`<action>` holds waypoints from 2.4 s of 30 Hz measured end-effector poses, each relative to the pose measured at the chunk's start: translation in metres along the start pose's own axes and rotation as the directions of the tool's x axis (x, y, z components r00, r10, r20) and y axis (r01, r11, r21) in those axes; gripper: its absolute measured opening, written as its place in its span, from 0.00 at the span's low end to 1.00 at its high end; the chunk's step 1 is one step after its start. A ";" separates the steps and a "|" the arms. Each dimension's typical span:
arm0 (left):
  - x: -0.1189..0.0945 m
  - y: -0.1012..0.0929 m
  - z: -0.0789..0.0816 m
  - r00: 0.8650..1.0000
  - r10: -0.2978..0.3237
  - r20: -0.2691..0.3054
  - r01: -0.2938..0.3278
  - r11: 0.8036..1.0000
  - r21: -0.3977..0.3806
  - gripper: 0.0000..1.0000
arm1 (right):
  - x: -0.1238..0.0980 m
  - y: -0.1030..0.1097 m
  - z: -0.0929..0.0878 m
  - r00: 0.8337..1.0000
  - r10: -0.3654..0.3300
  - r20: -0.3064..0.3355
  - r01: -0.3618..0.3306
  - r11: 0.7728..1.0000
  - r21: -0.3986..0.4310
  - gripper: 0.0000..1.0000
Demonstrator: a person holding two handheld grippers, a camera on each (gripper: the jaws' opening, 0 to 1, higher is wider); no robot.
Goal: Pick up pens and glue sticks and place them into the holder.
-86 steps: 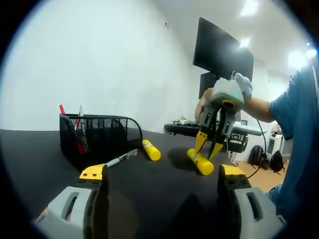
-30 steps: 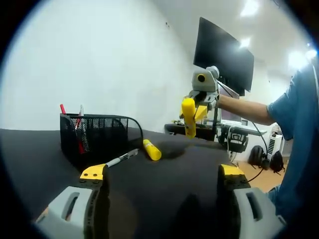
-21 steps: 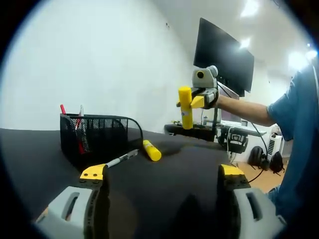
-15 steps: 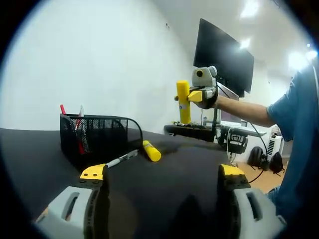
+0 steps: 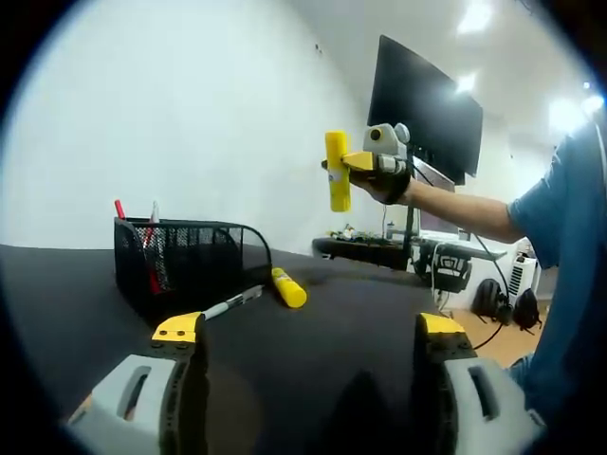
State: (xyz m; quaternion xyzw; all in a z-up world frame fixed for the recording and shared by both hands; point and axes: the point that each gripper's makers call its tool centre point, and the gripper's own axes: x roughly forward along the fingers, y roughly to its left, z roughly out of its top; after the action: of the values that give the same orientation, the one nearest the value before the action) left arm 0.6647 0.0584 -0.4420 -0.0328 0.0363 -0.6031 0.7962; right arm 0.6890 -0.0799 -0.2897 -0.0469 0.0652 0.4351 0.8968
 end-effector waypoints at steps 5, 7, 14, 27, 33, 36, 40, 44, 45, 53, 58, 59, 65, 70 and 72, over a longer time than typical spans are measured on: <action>0.000 -0.001 -0.001 1.000 -0.001 -0.004 0.001 1.000 0.003 0.86 | 0.014 0.000 -0.009 0.999 -0.025 -0.024 0.024 1.000 -0.006 0.17; 0.000 -0.001 -0.001 1.000 0.000 -0.004 0.000 1.000 0.003 0.86 | 0.021 0.002 -0.012 0.999 -0.030 -0.024 0.030 1.000 0.003 0.17; 0.001 0.000 0.000 1.000 0.000 0.000 0.000 1.000 0.001 0.86 | 0.047 -0.003 -0.009 0.994 -0.099 0.046 0.096 0.994 0.061 0.17; 0.000 0.001 0.001 1.000 0.000 0.003 0.000 1.000 0.001 0.86 | 0.095 0.001 -0.012 0.975 -0.175 0.134 0.160 0.980 0.117 0.18; 0.000 0.000 0.001 1.000 -0.001 0.005 0.001 1.000 0.004 0.86 | 0.112 0.003 -0.016 0.971 -0.197 0.136 0.184 0.977 0.105 0.18; -0.001 -0.002 0.001 1.000 -0.003 0.005 0.003 1.000 0.003 0.86 | 0.120 0.000 -0.016 0.962 -0.223 0.155 0.206 0.971 0.120 0.18; -0.001 -0.003 0.001 1.000 -0.003 0.006 0.003 1.000 0.004 0.86 | 0.130 -0.005 -0.018 0.950 -0.262 0.167 0.241 0.961 0.136 0.18; -0.001 -0.002 0.002 1.000 -0.003 0.009 0.003 1.000 0.001 0.86 | 0.141 -0.007 -0.023 0.942 -0.288 0.173 0.263 0.953 0.151 0.18; -0.001 -0.002 0.002 1.000 -0.003 0.008 0.003 1.000 0.000 0.86 | 0.144 -0.008 -0.025 0.939 -0.295 0.177 0.270 0.950 0.154 0.18; -0.003 -0.006 0.002 1.000 -0.003 0.011 0.003 1.000 -0.002 0.86 | 0.163 -0.018 -0.037 0.914 -0.350 0.206 0.303 0.925 0.229 0.18; -0.004 -0.008 0.002 1.000 -0.006 0.011 0.006 1.000 -0.003 0.86 | 0.173 -0.025 -0.047 0.902 -0.382 0.200 0.328 0.909 0.255 0.18; -0.004 -0.008 0.002 1.000 -0.005 0.011 0.005 1.000 -0.003 0.86 | 0.175 -0.026 -0.048 0.901 -0.386 0.200 0.331 0.908 0.257 0.17; -0.004 -0.009 0.002 1.000 -0.008 0.008 0.008 1.000 -0.002 0.86 | 0.186 -0.028 -0.053 0.898 -0.395 0.192 0.341 0.903 0.261 0.18; -0.004 -0.009 0.003 1.000 -0.007 0.012 0.007 1.000 -0.005 0.86 | 0.193 -0.029 -0.058 0.899 -0.401 0.177 0.361 0.906 0.219 0.18; -0.004 -0.009 0.003 1.000 -0.008 0.012 0.008 1.000 -0.004 0.86 | 0.194 -0.030 -0.061 0.898 -0.405 0.170 0.367 0.905 0.215 0.18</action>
State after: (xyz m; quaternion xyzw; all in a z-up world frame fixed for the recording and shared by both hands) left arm 0.6554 0.0599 -0.4385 -0.0383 0.0327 -0.6058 0.7941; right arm 0.8270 0.0430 -0.3798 0.0674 -0.0025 0.2429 0.9677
